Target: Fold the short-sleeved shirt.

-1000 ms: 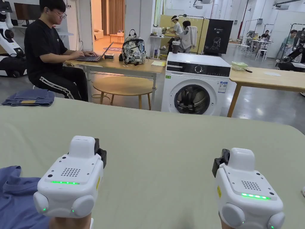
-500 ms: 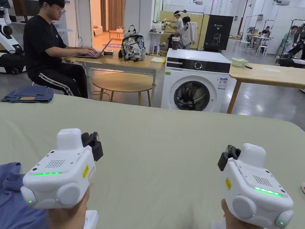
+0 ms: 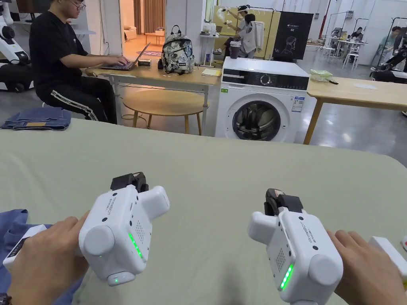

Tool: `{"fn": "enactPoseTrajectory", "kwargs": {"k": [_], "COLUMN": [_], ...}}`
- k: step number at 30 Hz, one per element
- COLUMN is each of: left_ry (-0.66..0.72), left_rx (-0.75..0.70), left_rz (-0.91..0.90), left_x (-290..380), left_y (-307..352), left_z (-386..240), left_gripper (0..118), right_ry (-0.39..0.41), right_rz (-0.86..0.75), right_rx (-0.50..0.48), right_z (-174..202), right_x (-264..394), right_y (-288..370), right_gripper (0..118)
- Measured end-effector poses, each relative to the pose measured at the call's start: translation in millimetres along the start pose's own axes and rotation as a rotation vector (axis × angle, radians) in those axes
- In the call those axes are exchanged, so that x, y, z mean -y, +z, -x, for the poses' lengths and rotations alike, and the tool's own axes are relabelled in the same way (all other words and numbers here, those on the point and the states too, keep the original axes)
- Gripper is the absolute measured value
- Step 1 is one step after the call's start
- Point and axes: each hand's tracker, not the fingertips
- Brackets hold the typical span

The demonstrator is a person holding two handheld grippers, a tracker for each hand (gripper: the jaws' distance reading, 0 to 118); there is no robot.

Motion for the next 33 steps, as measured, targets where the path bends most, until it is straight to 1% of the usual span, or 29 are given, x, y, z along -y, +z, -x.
{"fn": "enactPoseTrajectory", "kwargs": {"k": [1,3,4,5,7,8,9,10,12,13,15,17,19,20,23,24,27,33], "left_ry": [0.0,0.001,0.044,0.193,0.465,0.581,0.681,0.771,0.894,0.949,1.077,1.154,1.209,1.228,1.264,1.275,1.296,1.292], "left_rx": [0.025,0.001,0.014,0.043,0.089,0.101,0.125,0.129,0.139,0.145,0.161,0.152,0.147,0.128,0.08,0.065,0.042,0.048], "left_rz": [-0.003,0.0,0.007,0.013,0.039,0.05,0.055,0.057,0.043,0.035,0.026,0.025,0.022,0.02,0.014,0.011,0.01,0.029], "left_x": [0.1,4.4,4.0,5.4,10.1,13.7,17.5,21.3,25.5,27.7,29.7,33.1,33.4,34.0,34.8,35.2,35.6,34.2], "left_y": [-0.5,-1.6,-1.6,-1.4,-3.3,-4.5,-5.4,-5.6,-5.0,-4.3,0.3,2.2,4.4,6.5,10.4,11.8,12.6,12.3], "left_z": [0.6,1.6,5.7,12.3,26.9,32.8,37.4,39.5,42.0,41.9,40.3,39.0,37.8,37.2,37.0,37.3,38.6,40.3], "left_gripper": [0,0,0,0,0,0,0,0,0,0,0,0,0,0,0,0,0,0], "right_ry": [-0.026,-0.021,-0.036,-0.123,-0.326,-0.425,-0.534,-0.626,-0.831,-0.92,-1.131,-1.289,-1.403,-1.444,-1.516,-1.528,-1.547,-1.542], "right_rz": [0.006,0.01,0.019,0.032,0.058,0.076,0.093,0.106,0.135,0.149,0.186,0.22,0.243,0.244,0.232,0.226,0.218,0.233], "right_rx": [0.002,0.007,0.015,0.012,0.004,0.001,-0.002,-0.008,-0.006,-0.009,-0.012,0.003,0.015,0.026,0.07,0.075,0.071,0.056], "right_z": [-0.2,0.1,-0.2,-3.6,-12.7,-17.0,-24.2,-31.2,-36.8,-38.4,-42.9,-41.9,-37.0,-36.6,-35.6,-37.2,-40.4,-41.7], "right_x": [-0.4,0.7,-0.5,-1.2,0.0,0.0,-0.3,-0.4,2.3,4.0,10.9,18.0,27.1,30.3,34.6,36.1,36.9,32.5], "right_y": [0.4,1.5,1.6,2.0,2.5,1.8,4.4,8.2,9.9,10.7,11.4,13.7,7.1,8.8,12.6,14.1,14.2,11.6], "right_gripper": [0,0,0,0,0,0,0,0,0,0,0,0,0,0,0,0,0,0]}}
